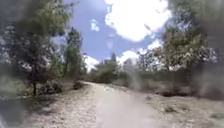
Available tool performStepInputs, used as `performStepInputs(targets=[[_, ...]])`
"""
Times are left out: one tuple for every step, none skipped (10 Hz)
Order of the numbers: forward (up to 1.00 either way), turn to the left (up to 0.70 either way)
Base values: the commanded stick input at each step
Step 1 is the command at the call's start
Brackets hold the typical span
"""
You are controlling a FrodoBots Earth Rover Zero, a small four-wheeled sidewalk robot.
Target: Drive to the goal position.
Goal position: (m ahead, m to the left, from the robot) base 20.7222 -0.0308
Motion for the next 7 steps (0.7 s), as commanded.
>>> performStepInputs(targets=[[0.45, 0.11], [0.45, 0.24], [0.45, 0.27], [0.45, 0.07], [0.45, 0.0], [0.45, 0.0], [0.45, 0.0]])
